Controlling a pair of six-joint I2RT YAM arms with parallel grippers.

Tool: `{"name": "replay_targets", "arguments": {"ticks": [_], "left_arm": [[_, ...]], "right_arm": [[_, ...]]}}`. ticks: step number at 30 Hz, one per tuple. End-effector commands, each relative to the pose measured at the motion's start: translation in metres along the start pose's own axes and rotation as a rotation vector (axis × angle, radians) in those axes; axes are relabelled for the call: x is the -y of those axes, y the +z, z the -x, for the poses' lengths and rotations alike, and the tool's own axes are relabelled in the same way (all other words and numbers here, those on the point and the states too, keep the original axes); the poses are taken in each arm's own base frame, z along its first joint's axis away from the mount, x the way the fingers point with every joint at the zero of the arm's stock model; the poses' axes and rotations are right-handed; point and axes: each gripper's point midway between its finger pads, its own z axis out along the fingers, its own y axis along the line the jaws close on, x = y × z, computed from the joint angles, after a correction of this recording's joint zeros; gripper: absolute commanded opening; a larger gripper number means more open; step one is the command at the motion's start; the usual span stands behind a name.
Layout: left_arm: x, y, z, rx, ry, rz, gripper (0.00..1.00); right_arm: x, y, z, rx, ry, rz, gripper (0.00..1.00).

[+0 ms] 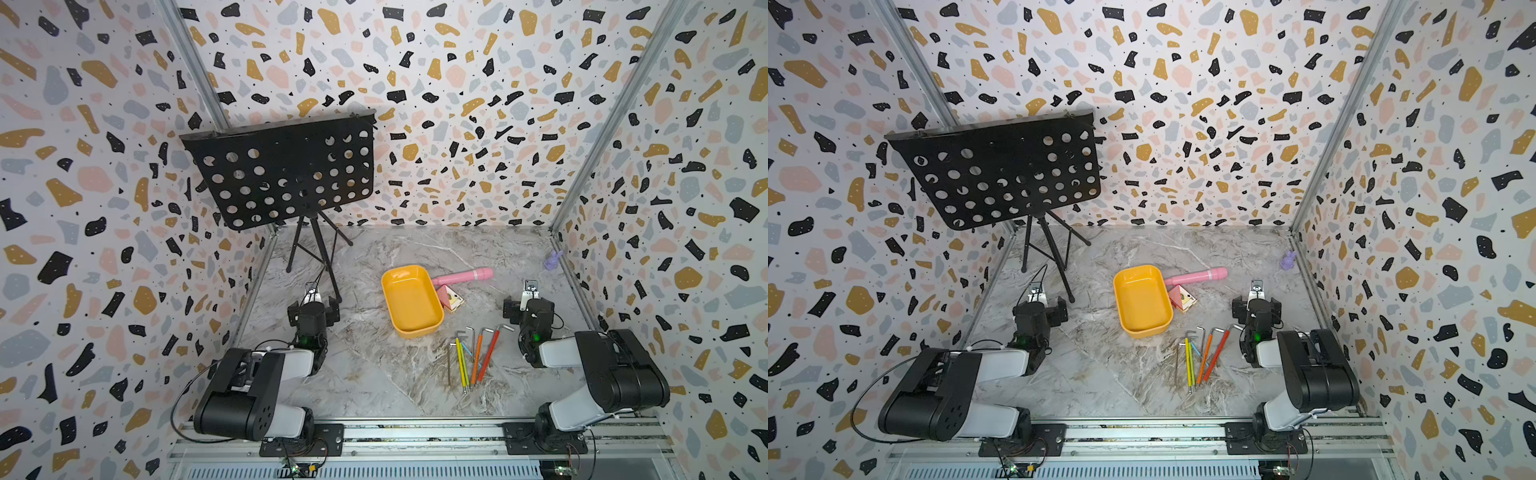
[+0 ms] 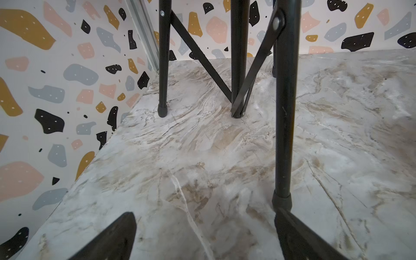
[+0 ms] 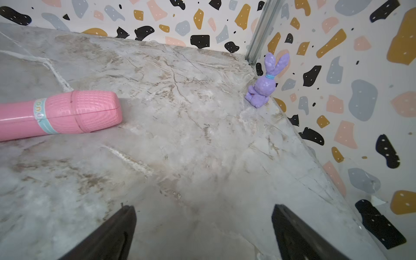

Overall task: Put the hex key on the desktop into the storage box
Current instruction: Move the storage box to the center of the board.

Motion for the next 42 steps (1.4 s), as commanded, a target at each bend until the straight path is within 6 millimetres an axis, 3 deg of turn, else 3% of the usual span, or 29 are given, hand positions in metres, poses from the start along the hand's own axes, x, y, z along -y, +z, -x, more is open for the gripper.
{"name": "replay_targets", "arguments": {"ticks": [1,23,28,33,37,39,40,42], "left_arm": [[0.002,0.0,0.012,0.031,-0.013,-0.006,1.0],[0.002,-0.001,0.012,0.034,-0.013,-0.008,1.0],[0.01,-0.011,0.033,0.038,0.018,-0.072,1.0],[0.011,-0.045,0.071,0.072,-0.038,-0.112,1.0],[0.0,-0.081,0.116,0.13,-0.1,-0.12,1.0],[-0.008,-0.104,0.14,0.109,-0.128,-0.125,1.0],[-0.01,-0.114,0.147,0.081,-0.152,-0.138,1.0],[-0.01,-0.137,0.139,-0.083,-0.177,-0.177,1.0]], "right_arm": [[0.001,0.0,0.012,0.026,0.015,0.0,1.0],[0.001,0.0,0.011,0.025,0.015,0.002,1.0],[0.002,-0.011,0.021,0.063,0.015,0.016,1.0],[0.019,-0.034,0.06,0.073,0.033,-0.024,1.0],[0.032,-0.06,0.129,0.156,0.124,-0.02,1.0],[0.039,-0.082,0.173,0.202,0.255,0.008,1.0],[0.036,-0.091,0.192,0.213,0.294,0.057,1.0],[0.014,-0.102,0.216,0.189,0.351,0.22,1.0]]}}
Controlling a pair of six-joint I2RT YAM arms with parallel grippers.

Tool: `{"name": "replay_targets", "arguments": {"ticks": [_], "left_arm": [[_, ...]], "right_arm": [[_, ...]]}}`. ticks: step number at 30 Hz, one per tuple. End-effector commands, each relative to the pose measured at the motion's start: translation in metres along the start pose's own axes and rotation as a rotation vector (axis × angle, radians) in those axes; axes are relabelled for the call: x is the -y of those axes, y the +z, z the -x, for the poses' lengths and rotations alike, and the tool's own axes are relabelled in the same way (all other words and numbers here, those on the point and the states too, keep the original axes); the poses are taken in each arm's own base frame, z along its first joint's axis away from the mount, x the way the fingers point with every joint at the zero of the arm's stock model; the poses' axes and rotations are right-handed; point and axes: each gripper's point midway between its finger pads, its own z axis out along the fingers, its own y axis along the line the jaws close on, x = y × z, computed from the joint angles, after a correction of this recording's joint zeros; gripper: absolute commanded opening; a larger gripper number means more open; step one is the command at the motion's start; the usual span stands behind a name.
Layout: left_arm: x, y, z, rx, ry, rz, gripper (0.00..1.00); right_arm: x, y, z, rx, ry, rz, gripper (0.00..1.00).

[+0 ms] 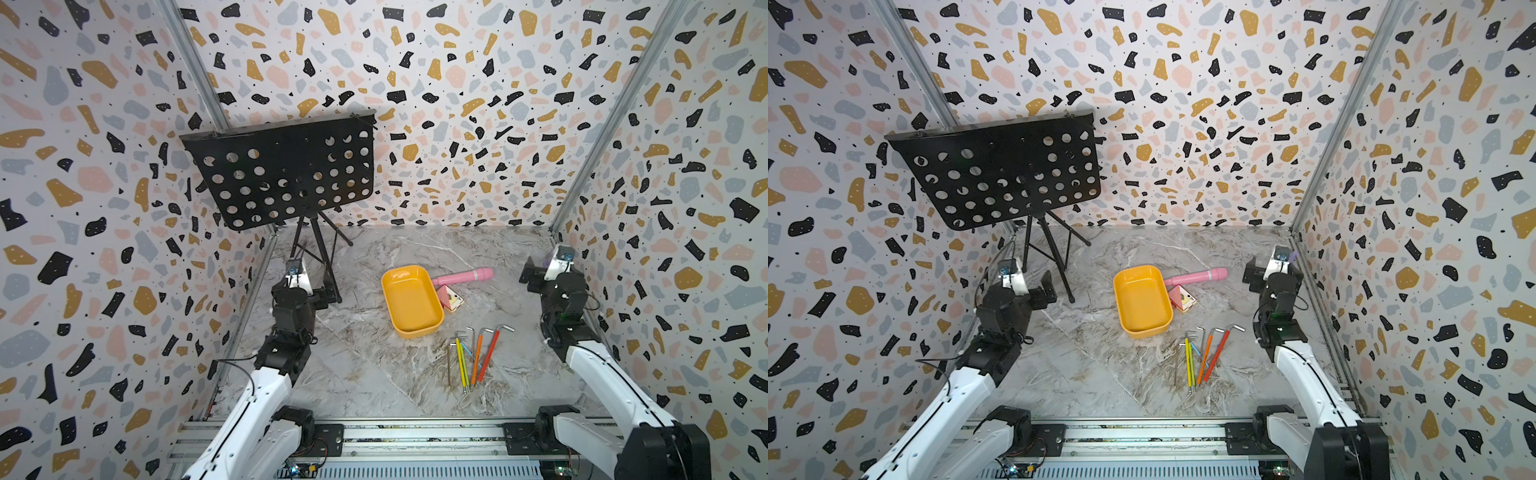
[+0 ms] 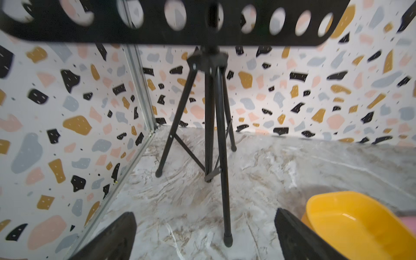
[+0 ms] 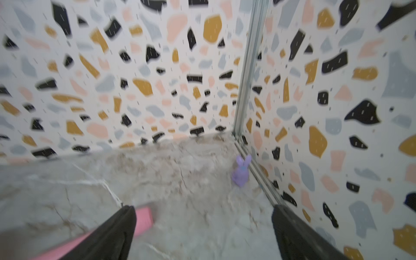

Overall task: Put the hex key on the desktop into the storage box
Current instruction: Move the storage box to the center of the board.

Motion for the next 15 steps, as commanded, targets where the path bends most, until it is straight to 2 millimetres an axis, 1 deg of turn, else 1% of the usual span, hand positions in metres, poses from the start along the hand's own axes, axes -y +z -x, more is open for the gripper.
{"name": "replay_targets", "arguments": {"ticks": [1,2,3,4,6,7,8,9,11,12,15], "left_arm": [[-0.004,-0.042,-0.029,-0.319,-0.061,-0.008,1.0],[-0.016,-0.05,-0.038,-0.37,-0.134,0.068,1.0],[-0.023,-0.059,-0.051,-0.423,-0.157,0.107,1.0],[-0.021,-0.063,-0.057,-0.444,-0.16,0.089,1.0],[-0.01,-0.066,-0.069,-0.477,-0.18,0.022,1.0],[-0.007,-0.066,-0.074,-0.489,-0.195,0.008,0.97],[0.001,-0.067,-0.08,-0.514,-0.202,-0.035,0.9],[0.007,-0.069,-0.083,-0.532,-0.209,-0.069,0.88],[0.008,-0.073,-0.091,-0.554,-0.23,-0.079,0.88],[0.007,-0.078,-0.092,-0.557,-0.24,-0.071,0.88],[0.006,-0.091,-0.08,-0.55,-0.252,-0.079,0.87]], "right_arm": [[-0.023,-0.011,0.002,-0.162,0.233,0.115,1.0],[-0.016,-0.01,-0.019,-0.244,0.367,0.051,1.0],[-0.007,-0.012,-0.046,-0.336,0.462,-0.028,0.99],[-0.011,-0.011,-0.059,-0.392,0.484,0.0,1.0],[-0.032,-0.014,-0.076,-0.5,0.491,0.11,1.0],[-0.038,-0.017,-0.081,-0.543,0.504,0.127,1.0],[-0.04,-0.021,-0.088,-0.595,0.509,0.121,0.99],[-0.042,-0.026,-0.092,-0.637,0.5,0.118,0.97],[-0.048,-0.035,-0.093,-0.691,0.451,0.135,0.9],[-0.05,-0.041,-0.094,-0.718,0.42,0.142,0.87],[-0.062,-0.056,-0.096,-0.791,0.339,0.18,0.82]]}}
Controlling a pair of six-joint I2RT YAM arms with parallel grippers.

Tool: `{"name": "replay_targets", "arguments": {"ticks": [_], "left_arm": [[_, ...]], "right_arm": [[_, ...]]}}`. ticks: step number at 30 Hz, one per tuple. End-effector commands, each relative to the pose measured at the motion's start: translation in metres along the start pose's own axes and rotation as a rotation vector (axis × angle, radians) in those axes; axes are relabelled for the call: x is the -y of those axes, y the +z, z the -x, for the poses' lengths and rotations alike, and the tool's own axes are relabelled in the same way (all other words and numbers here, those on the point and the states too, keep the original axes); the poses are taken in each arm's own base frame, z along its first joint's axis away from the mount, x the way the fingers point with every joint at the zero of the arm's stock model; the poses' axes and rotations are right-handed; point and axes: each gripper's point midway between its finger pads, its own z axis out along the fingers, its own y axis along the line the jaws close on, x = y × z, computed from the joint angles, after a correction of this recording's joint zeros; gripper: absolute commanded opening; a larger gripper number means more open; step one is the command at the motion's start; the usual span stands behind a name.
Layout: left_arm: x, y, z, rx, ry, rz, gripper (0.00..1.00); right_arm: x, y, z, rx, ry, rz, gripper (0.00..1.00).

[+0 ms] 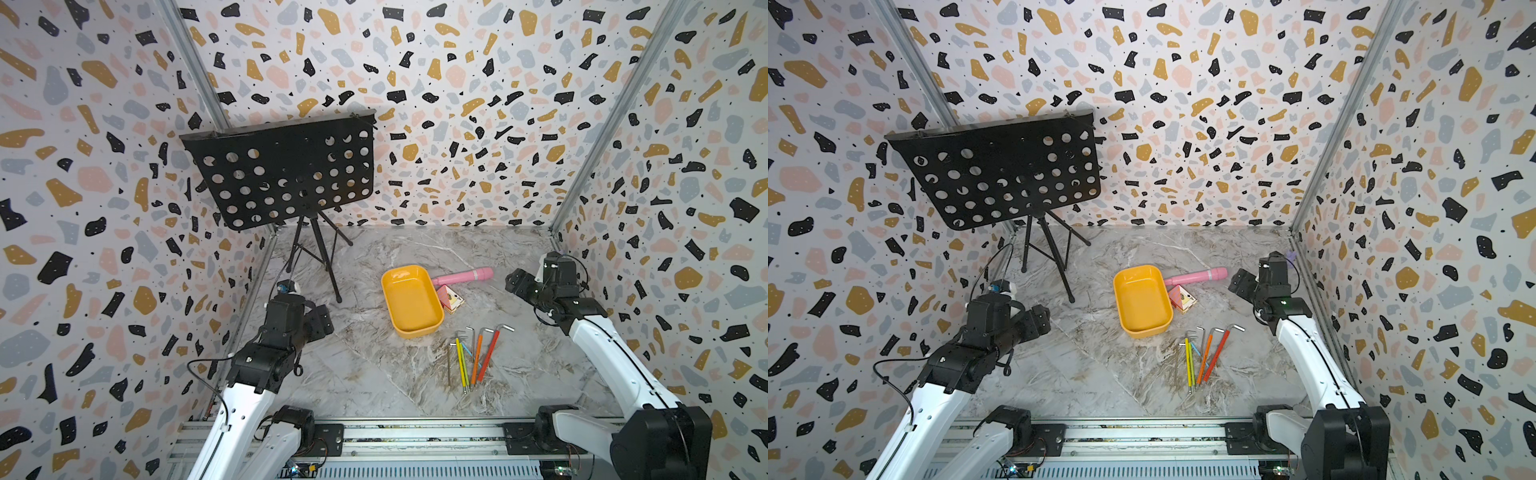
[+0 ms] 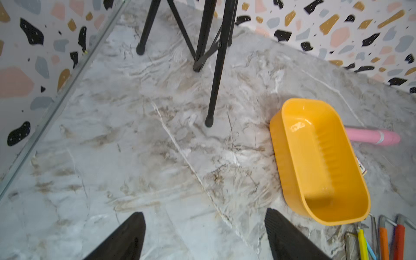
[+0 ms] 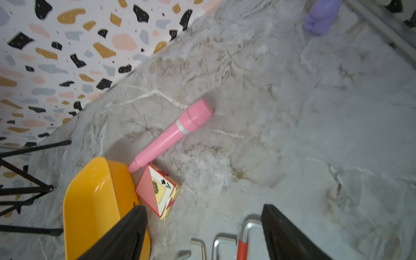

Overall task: Put the hex key on the desktop into the storage box
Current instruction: Move the storage box to the center of the board.

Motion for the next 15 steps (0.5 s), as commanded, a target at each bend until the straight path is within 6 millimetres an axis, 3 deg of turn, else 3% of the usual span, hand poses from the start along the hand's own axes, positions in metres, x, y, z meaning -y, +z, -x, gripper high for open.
{"name": "replay_targets", "arguments": {"ticks": [1,4,7,15], "left_arm": [[0.008,-0.027,0.002,-0.003,-0.029,-0.053,0.86],[-0.003,-0.032,-0.002,-0.021,0.013,0.003,0.84],[-0.001,-0.041,-0.004,-0.024,0.037,-0.013,0.83],[0.001,-0.043,-0.007,-0.009,0.047,-0.031,0.85]], "right_arm": [[-0.022,-0.028,-0.015,-0.109,-0.078,0.034,0.8],[-0.035,-0.024,-0.039,-0.233,-0.155,0.046,0.71],[-0.055,-0.022,-0.058,-0.32,-0.233,0.083,0.64],[-0.107,-0.019,-0.081,-0.383,-0.4,0.14,0.47]]}}
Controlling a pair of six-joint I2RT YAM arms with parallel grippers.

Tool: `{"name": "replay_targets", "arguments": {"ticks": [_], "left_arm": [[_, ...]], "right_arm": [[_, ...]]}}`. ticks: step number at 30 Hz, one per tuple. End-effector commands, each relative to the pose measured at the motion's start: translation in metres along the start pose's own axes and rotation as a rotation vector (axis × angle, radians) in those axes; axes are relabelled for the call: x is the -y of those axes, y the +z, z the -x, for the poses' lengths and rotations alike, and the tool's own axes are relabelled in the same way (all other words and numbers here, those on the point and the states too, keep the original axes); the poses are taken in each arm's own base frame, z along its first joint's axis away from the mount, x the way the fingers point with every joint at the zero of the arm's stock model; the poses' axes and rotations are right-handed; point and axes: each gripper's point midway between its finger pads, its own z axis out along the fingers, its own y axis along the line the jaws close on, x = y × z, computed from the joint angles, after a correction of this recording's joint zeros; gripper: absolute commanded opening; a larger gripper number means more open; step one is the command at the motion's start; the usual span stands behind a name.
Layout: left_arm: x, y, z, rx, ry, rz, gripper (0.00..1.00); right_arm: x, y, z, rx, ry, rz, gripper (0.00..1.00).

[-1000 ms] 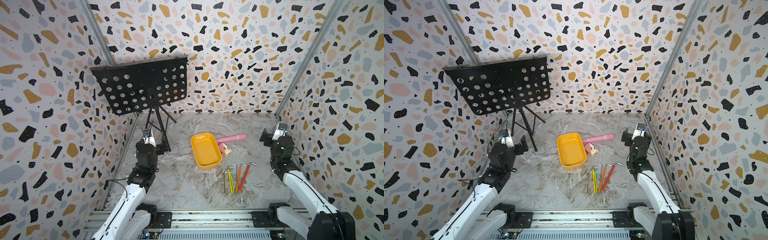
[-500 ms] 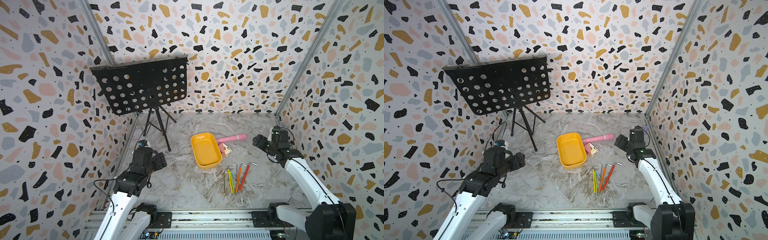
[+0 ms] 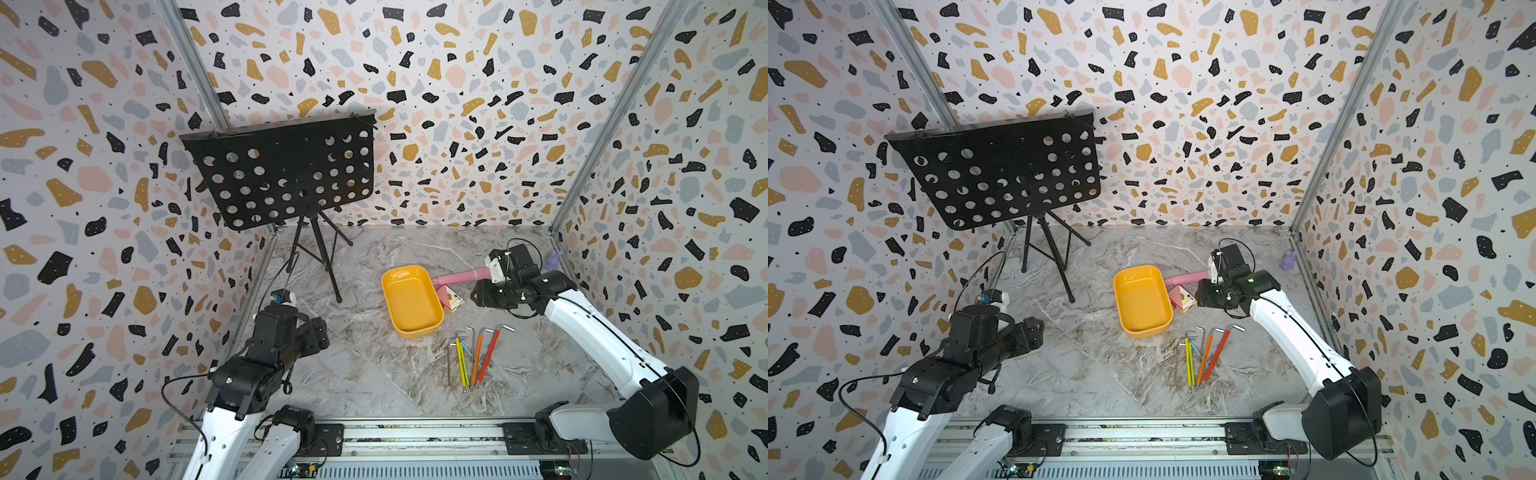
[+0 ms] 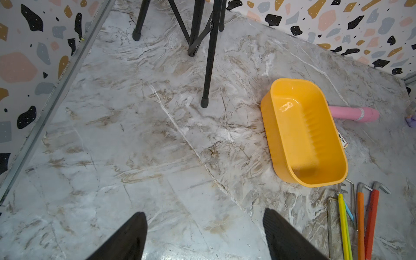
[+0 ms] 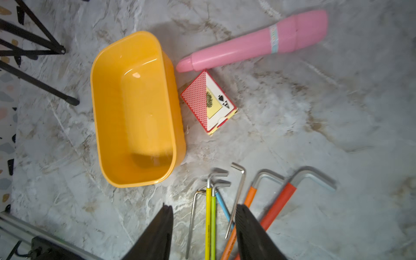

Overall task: Put the hex key on the desktop into the storage box
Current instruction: Move the storage box to the center of the board.

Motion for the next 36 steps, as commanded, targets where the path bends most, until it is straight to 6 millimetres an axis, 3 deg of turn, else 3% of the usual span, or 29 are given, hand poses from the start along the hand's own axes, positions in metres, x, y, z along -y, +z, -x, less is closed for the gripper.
{"name": "replay_targets", "arguments": {"ticks": [1,8,30,36], "left_arm": [[0.0,-0.006,0.003,0.024,0.016,-0.008,0.85],[0.004,-0.002,0.003,0.014,0.027,-0.022,0.84],[0.01,0.003,0.0,-0.009,0.035,-0.051,0.82],[0.016,0.003,-0.001,-0.012,0.046,-0.083,0.83]], "right_arm": [[-0.016,-0.002,0.0,-0.021,-0.057,0.008,0.46],[-0.036,0.044,-0.002,-0.136,-0.131,-0.005,0.41],[-0.051,0.119,0.001,-0.245,-0.18,-0.019,0.39],[-0.046,0.136,-0.005,-0.289,-0.172,-0.048,0.25]]}}
